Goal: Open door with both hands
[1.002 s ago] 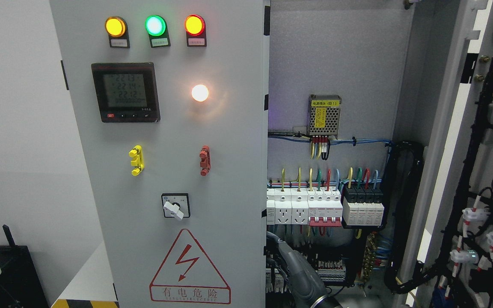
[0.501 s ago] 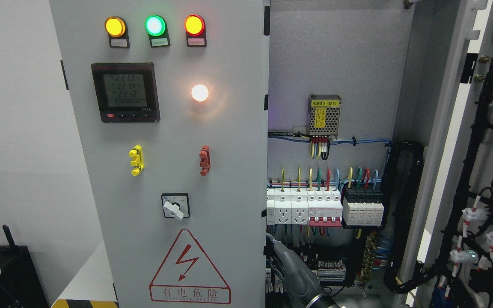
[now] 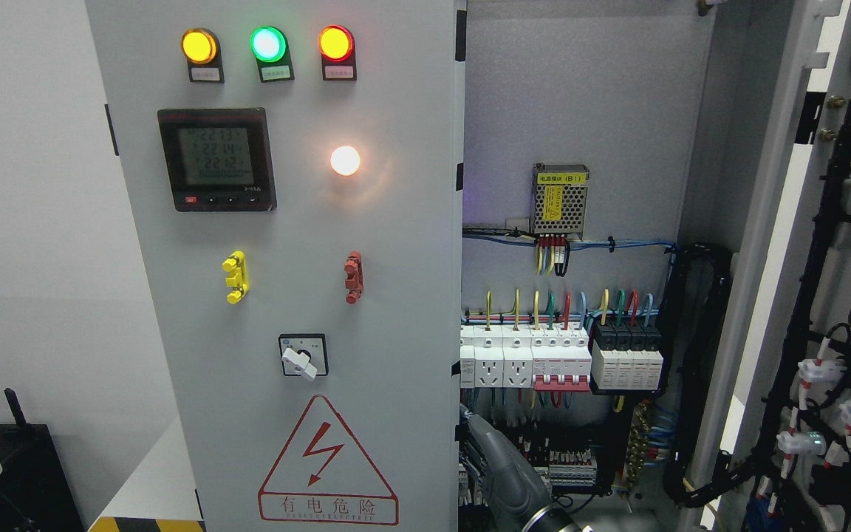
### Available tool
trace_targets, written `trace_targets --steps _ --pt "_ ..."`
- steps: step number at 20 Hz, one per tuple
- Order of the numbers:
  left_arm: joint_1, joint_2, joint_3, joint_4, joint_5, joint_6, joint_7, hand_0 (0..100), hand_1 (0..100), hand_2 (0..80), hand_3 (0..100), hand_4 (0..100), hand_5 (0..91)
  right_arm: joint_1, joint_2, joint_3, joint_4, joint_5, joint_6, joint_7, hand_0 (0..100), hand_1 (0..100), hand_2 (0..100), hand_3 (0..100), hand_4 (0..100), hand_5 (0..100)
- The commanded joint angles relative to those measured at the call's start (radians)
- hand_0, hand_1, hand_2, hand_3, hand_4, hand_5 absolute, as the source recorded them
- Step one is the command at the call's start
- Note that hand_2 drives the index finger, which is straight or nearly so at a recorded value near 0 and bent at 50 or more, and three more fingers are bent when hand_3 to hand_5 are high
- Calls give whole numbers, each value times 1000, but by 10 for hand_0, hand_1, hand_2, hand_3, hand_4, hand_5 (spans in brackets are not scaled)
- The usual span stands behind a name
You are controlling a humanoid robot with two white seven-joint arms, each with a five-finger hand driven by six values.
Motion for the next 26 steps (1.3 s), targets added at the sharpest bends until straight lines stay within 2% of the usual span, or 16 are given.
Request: trace_targets --steps 1,21,24,26 --pt "-15 0 0 0 0 0 -1 0 0 0 0 0 0 -6 5 3 17 -32 3 3 384 0 0 0 0 0" --pt "-15 0 0 0 0 0 1 0 0 0 0 0 0 -16 5 3 28 -46 2 6 383 0 0 0 0 0" --pt "-15 0 0 0 0 0 -1 0 0 0 0 0 0 -16 5 0 28 -46 2 34 383 0 0 0 0 0" --pt "-15 0 0 0 0 0 -1 0 0 0 0 0 0 -17 5 -2 28 -46 2 33 383 0 0 0 0 0"
